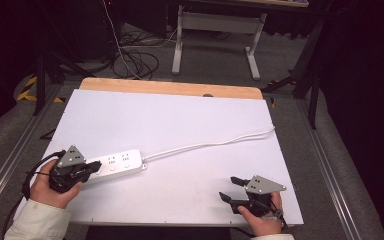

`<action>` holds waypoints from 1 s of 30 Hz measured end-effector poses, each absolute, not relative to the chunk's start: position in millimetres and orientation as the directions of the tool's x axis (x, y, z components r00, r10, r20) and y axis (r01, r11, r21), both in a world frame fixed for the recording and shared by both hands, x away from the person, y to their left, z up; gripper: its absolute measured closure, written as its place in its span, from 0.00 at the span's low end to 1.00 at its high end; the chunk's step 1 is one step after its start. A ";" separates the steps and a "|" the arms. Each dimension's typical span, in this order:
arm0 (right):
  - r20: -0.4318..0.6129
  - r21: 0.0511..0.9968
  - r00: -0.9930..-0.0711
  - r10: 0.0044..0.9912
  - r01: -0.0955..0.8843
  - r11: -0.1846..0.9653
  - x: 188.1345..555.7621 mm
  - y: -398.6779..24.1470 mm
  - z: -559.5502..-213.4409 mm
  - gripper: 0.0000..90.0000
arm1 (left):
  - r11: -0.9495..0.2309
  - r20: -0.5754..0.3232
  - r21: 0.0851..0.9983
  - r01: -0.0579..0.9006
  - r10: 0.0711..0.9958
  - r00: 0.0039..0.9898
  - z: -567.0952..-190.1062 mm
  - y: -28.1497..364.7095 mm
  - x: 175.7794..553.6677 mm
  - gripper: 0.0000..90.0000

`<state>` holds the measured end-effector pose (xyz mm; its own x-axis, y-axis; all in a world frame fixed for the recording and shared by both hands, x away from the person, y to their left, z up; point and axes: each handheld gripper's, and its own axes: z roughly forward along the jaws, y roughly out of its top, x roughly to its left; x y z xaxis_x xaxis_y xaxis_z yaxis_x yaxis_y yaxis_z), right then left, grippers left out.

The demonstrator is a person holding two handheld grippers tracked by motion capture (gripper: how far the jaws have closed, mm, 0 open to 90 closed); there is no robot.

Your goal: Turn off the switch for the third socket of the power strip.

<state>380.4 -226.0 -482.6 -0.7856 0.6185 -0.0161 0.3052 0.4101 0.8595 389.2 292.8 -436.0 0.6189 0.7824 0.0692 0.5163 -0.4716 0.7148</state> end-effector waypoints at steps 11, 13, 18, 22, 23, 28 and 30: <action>-0.016 0.859 -0.785 0.619 0.305 0.410 380.4 -226.1 -482.5 0.37 | -0.459 0.069 0.739 0.493 0.780 0.622 -427.9 292.9 384.7 0.95; -0.016 0.860 -0.785 0.619 0.305 0.410 380.3 -226.3 -482.5 0.37 | -0.451 0.065 0.751 0.483 0.778 0.624 -426.8 293.8 384.1 0.91; -0.017 0.860 -0.786 0.618 0.303 0.410 380.3 -226.3 -482.5 0.37 | -0.375 0.028 0.824 0.426 0.776 0.630 -428.1 296.4 380.7 0.78; -0.017 0.860 -0.786 0.618 0.303 0.410 380.4 -226.4 -482.5 0.37 | -0.339 0.033 0.875 0.345 0.753 0.657 -427.9 298.1 377.3 0.71; -0.015 0.862 -0.786 0.618 0.303 0.407 380.3 -226.4 -482.6 0.37 | -0.325 0.022 0.883 0.339 0.750 0.662 -427.6 297.8 375.3 0.63; -0.015 0.862 -0.786 0.617 0.303 0.407 380.3 -226.6 -482.4 0.37 | -0.289 -0.001 0.907 0.305 0.725 0.689 -426.3 297.3 369.1 0.49; -0.014 0.862 -0.787 0.617 0.303 0.406 380.3 -226.6 -482.4 0.37 | -0.266 -0.025 0.914 0.305 0.715 0.699 -427.8 297.3 366.7 0.43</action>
